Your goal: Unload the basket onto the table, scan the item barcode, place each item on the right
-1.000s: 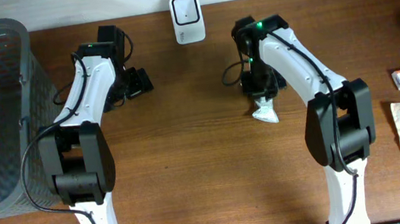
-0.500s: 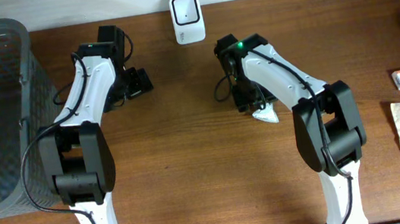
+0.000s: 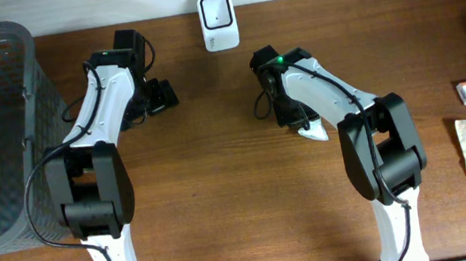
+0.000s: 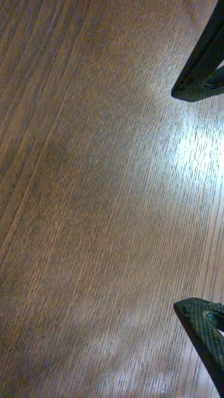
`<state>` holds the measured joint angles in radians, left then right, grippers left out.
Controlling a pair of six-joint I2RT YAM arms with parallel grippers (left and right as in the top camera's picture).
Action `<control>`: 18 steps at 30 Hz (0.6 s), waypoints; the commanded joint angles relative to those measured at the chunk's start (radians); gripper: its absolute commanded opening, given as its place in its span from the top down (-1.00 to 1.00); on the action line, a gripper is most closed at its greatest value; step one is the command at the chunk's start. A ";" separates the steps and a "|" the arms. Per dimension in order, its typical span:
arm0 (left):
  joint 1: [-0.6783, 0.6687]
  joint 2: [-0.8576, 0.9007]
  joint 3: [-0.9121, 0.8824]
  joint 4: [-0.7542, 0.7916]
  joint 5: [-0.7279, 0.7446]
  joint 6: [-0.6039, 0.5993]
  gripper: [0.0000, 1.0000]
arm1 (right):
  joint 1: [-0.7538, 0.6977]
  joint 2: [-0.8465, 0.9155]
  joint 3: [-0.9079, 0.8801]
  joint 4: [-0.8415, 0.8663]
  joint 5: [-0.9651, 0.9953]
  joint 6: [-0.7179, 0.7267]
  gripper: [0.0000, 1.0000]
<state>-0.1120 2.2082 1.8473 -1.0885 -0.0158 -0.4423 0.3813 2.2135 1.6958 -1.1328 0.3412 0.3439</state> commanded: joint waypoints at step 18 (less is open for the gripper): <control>-0.003 -0.030 -0.004 -0.002 -0.007 0.002 -0.98 | -0.003 0.003 0.037 -0.014 -0.023 0.030 0.81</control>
<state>-0.1120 2.2082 1.8473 -1.0885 -0.0158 -0.4423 0.3813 2.2131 1.7050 -1.1286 0.3561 0.3443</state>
